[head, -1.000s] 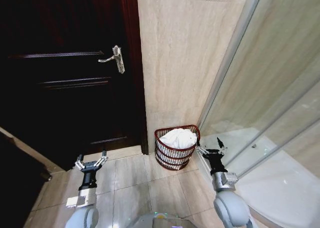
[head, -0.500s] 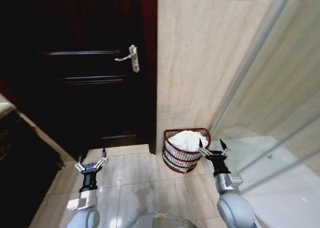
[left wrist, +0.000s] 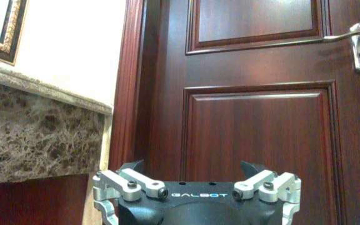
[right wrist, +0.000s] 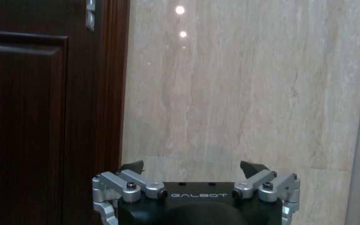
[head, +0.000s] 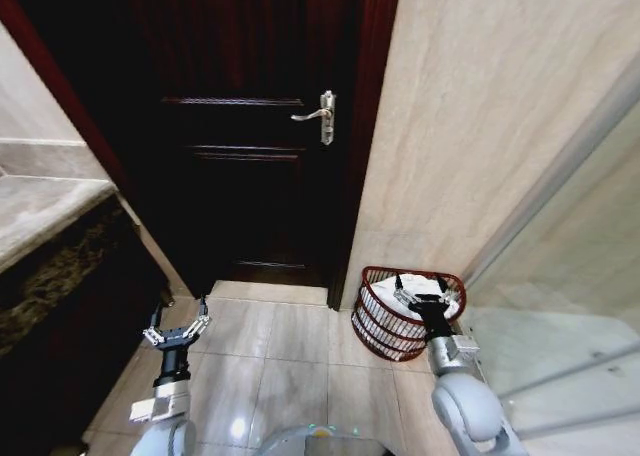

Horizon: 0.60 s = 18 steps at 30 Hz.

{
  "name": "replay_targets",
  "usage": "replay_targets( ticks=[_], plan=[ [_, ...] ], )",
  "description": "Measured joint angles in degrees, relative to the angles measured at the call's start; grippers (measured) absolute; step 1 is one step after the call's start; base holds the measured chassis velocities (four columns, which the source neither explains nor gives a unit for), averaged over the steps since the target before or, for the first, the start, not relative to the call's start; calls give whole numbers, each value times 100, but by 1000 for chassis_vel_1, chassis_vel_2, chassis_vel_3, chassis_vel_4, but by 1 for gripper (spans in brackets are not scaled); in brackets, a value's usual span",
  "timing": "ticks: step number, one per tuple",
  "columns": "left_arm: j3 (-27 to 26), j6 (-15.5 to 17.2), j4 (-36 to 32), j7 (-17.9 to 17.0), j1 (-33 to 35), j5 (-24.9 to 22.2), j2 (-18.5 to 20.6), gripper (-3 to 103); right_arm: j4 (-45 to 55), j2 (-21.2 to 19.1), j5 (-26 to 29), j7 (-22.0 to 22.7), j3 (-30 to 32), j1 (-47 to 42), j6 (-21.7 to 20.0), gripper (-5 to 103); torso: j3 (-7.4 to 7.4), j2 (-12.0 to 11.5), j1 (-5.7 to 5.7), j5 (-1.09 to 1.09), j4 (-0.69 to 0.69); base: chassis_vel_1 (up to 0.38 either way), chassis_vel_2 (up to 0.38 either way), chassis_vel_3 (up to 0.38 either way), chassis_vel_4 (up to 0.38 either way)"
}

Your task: Discard the used towel into the hamper.

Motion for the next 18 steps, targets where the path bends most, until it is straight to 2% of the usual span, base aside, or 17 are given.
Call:
replay_targets(
  ticks=[10, 18],
  plan=[
    [74, 226, -99, -17, -177, 104, 1, 100, 167, 35, -2, 54, 84, -55, 18, 100, 154, 259, 107, 0, 0, 0, 0, 0, 0],
    [77, 233, -94, -10, -193, 95, 10, 100, 247, 63, -55, 96, 78, -84, -50, 100, 276, 457, 182, 0, 1, 0, 0, 0, 0]
  ],
)
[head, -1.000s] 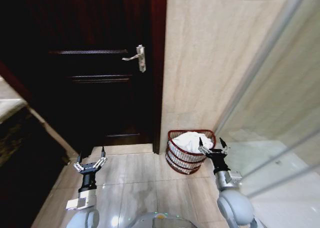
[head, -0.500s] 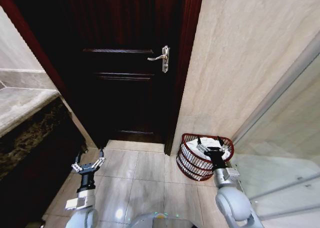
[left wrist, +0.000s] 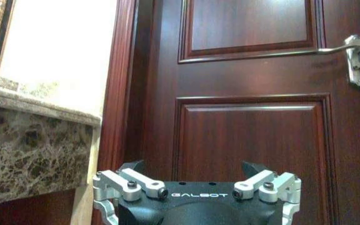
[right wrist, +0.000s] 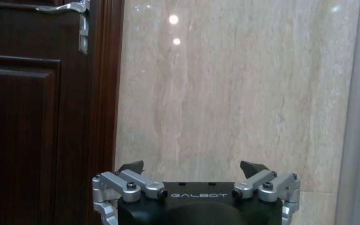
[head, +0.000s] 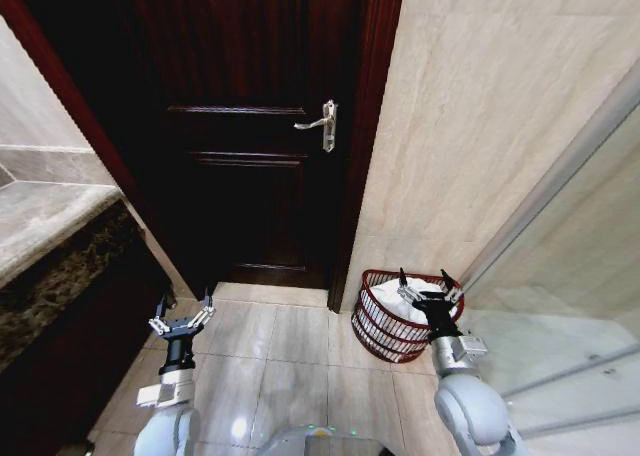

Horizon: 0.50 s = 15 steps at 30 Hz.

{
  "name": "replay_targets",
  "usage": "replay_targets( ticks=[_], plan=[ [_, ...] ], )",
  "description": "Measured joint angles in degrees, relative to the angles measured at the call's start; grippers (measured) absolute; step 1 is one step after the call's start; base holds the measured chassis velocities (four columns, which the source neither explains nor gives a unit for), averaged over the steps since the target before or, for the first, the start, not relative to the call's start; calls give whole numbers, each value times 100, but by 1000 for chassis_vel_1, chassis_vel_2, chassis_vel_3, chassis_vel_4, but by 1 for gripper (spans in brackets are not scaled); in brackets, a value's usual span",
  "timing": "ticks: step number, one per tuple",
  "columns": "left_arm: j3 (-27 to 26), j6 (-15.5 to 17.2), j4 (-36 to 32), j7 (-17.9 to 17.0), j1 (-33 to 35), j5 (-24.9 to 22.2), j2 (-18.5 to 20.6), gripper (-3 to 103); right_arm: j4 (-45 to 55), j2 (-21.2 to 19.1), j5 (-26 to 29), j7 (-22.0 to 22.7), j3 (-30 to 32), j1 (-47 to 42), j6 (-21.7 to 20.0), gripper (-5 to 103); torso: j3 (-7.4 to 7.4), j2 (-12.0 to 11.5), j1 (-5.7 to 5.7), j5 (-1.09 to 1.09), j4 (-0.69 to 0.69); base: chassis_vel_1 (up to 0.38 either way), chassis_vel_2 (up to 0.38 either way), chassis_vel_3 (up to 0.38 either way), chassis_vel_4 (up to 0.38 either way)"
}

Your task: Discard the used towel into the hamper.

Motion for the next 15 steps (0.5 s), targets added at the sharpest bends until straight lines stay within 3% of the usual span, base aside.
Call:
replay_targets(
  ticks=[15],
  plan=[
    [5, 27, -34, 12, -4, -6, 51, 100, -25, 145, -79, -73, -2, -72, -33, 100, 205, 353, 147, 0, 0, 0, 0, 0, 0]
  ],
)
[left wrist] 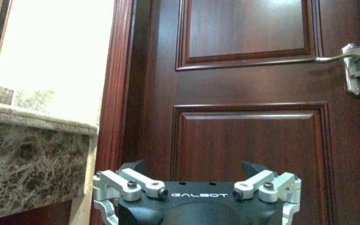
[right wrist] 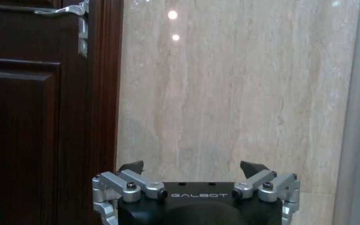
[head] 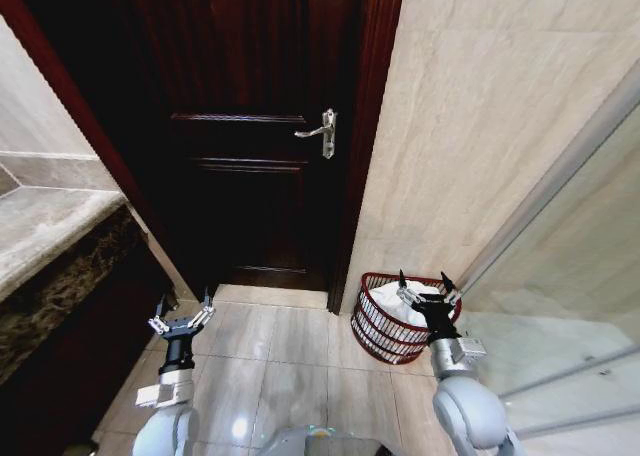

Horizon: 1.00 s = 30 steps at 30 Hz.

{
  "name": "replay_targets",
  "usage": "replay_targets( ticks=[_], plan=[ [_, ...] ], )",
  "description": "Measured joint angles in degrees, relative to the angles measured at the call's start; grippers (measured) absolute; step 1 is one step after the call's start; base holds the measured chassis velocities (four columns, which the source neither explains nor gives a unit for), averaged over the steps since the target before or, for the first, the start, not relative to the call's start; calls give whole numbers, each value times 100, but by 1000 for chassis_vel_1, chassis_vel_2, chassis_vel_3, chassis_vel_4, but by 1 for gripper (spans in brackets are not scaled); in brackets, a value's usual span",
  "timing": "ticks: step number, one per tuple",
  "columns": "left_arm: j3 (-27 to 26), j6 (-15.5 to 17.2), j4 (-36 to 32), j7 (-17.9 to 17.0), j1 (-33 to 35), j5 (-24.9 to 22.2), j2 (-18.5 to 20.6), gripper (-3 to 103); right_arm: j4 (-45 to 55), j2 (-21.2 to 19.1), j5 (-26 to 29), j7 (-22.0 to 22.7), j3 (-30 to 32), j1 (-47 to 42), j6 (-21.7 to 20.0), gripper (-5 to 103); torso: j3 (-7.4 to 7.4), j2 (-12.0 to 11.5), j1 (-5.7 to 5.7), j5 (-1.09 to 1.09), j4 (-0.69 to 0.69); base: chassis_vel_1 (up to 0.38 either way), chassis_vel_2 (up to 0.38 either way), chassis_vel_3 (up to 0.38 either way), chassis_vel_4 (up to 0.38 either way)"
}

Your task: Discard the used towel into the hamper.

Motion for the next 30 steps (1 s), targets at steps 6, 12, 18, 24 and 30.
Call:
replay_targets(
  ticks=[6, 12, 18, 24, 30],
  plan=[
    [29, 7, 29, 13, -15, 17, 5, 100, -15, -2, -31, -10, -5, 9, 12, 100, 94, 160, 67, 0, 0, 0, 0, 0, 0],
    [57, -4, 26, 61, -27, 23, -4, 100, 1, 9, -71, -63, -2, -20, -58, 100, 204, 350, 146, 0, 0, 0, 0, 0, 0],
    [57, -4, 8, 65, -29, 20, -1, 100, -10, 27, -104, -74, -19, -27, -51, 100, 272, 463, 190, 0, 0, 0, 0, 0, 0],
    [69, 12, -6, 65, 10, 78, -16, 100, 41, 42, 112, -112, -8, -53, 36, 100, 358, 622, 261, 0, 0, 0, 0, 0, 0],
    [98, 194, -113, 183, 91, 50, 72, 100, 35, 126, 52, -8, 133, -82, -39, 100, 431, 751, 317, 0, 0, 0, 0, 0, 0]
  ],
)
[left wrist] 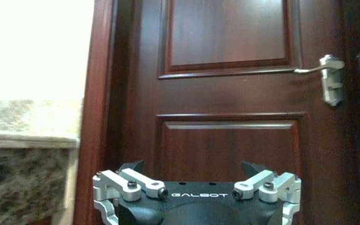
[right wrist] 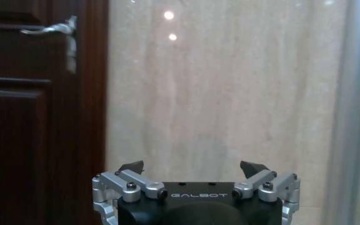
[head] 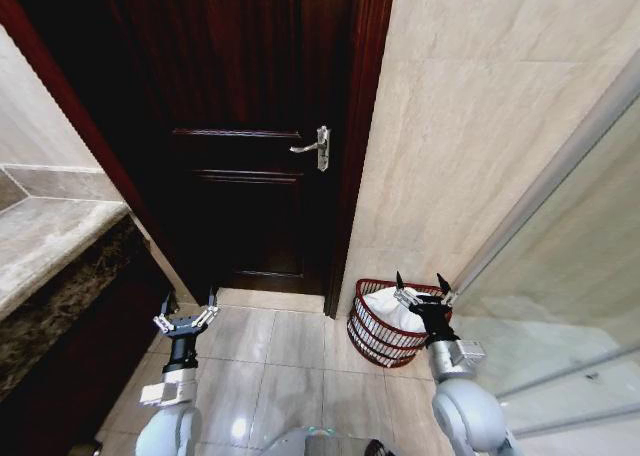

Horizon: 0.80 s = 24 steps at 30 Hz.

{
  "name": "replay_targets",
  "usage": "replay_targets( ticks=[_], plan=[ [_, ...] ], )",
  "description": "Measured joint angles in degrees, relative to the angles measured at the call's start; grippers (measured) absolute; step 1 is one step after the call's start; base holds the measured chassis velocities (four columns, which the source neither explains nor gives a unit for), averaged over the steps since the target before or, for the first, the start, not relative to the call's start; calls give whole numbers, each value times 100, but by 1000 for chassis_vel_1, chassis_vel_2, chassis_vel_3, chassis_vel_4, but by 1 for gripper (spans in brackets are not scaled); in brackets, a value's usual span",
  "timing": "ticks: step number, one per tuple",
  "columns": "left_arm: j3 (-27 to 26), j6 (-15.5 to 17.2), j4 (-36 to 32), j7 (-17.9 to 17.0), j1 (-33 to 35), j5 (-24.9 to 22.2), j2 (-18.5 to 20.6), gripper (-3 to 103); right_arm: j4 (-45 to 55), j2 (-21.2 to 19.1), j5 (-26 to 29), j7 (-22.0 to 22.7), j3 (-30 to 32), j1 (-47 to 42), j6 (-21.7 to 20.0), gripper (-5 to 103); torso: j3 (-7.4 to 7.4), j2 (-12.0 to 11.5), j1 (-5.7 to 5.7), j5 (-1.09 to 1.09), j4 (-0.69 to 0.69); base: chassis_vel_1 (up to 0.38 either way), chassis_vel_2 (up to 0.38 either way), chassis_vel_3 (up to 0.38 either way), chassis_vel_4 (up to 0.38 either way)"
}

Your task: Discard the used towel into the hamper.

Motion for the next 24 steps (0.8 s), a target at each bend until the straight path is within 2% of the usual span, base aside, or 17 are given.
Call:
replay_targets(
  ticks=[1, 3, 4, 8, 12, 13, 15, 17, 18, 20, 21, 22, 24],
  plan=[
    [9, 30, -15, 30, 9, -38, 33, 100, 0, 13, -9, 5, 20, -2, -10, 100, 7, 13, 5, 0, 0, 0, 0, 0, 0],
    [62, 271, -106, 218, 47, -466, 407, 100, -28, 139, -38, -41, 243, -37, -36, 100, 53, 91, 37, -1, 1, 0, 0, 0, 0],
    [62, 271, -106, 218, 47, -466, 407, 100, -28, 139, -38, -41, 243, -37, -36, 100, 53, 91, 37, -1, 1, 0, 0, 0, 0],
    [63, 574, -172, 366, 54, -1147, 1260, 100, -62, 384, -45, -329, 629, -186, 123, 100, 130, 224, 95, 0, -2, 0, 0, 0, 0],
    [112, 676, -245, 329, 123, -1396, 1649, 100, -50, 658, -204, -580, 845, -358, 293, 100, 184, 320, 137, -1, -1, 0, 0, 0, 0],
    [164, 759, -318, 165, 140, -1429, 1716, 100, -8, 811, -376, -675, 858, -419, 352, 100, 209, 364, 156, 0, -1, 0, 0, 0, 0],
    [175, 779, -337, 117, 141, -1429, 1723, 100, 3, 840, -405, -695, 856, -431, 360, 100, 216, 377, 161, 0, -1, 0, 0, 0, 0],
    [234, 972, -598, -350, 176, -1379, 1666, 100, 207, 1031, -458, -842, 700, -515, 237, 100, 260, 456, 196, -1, -1, 0, 0, 0, 0],
    [234, 972, -598, -350, 176, -1379, 1666, 100, 207, 1031, -458, -842, 700, -515, 237, 100, 260, 456, 196, -1, -1, 0, 0, 0, 0],
    [249, 1145, -846, -789, 261, -1091, 1559, 100, 381, 1066, -343, -1037, 604, -566, 89, 100, 298, 527, 228, -1, 2, 0, 0, 0, 0],
    [249, 1145, -846, -789, 261, -1091, 1559, 100, 381, 1066, -343, -1037, 604, -566, 89, 100, 298, 527, 228, -1, 2, 0, 0, 0, 0],
    [258, 1265, -1001, -1029, 309, -944, 1507, 100, 440, 1064, -338, -1185, 606, -594, 86, 100, 316, 561, 244, -1, 1, 0, 0, 0, 0],
    [271, 1434, -1238, -1293, 386, -808, 1439, 100, 525, 1038, -328, -1347, 616, -632, 103, 100, 355, 629, 274, 0, 0, 0, 0, 0, 0]
  ],
)
